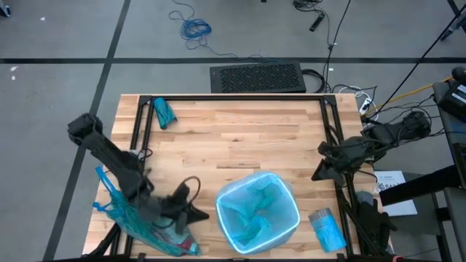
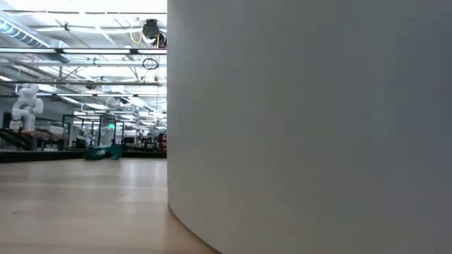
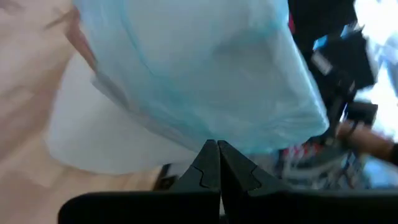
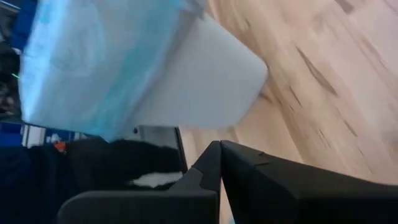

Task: Place trash/remove bag and relplace
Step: Move the white trash bin to the center of the table

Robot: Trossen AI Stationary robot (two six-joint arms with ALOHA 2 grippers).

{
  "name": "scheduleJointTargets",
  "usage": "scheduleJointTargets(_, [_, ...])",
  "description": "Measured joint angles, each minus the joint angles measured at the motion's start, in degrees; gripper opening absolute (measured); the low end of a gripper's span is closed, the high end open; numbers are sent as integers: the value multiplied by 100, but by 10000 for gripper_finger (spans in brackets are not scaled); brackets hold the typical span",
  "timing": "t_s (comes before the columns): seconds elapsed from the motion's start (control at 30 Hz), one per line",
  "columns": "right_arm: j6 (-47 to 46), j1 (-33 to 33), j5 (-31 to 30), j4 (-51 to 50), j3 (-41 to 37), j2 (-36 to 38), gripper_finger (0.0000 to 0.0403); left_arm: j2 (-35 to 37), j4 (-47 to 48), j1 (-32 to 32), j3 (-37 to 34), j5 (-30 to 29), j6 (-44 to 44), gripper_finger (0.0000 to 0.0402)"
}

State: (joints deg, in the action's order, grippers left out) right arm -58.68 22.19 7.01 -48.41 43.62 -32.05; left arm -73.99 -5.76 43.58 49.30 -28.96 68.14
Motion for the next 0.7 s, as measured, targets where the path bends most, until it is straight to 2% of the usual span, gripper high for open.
scheduleJointTargets(0.2, [301,294,-411,889,0,-101,0,-1181,-2064,447,11,-1328,251,0])
scheduleJointTargets(0.27, [387,319,-416,1064,0,-220,0,-1579,-2429,499,146,-1670,209,0])
scheduleJointTargets(0.4, [525,350,-410,1148,-6,-593,0,-2110,-2673,578,535,-1999,168,0])
scheduleJointTargets(0.57, [683,381,-365,2549,-364,-958,0,-2357,-2684,567,932,-2146,-164,0])
scheduleJointTargets(0.7, [542,381,-228,3159,-751,-1190,0,-2359,-2662,519,979,-2322,-306,0])
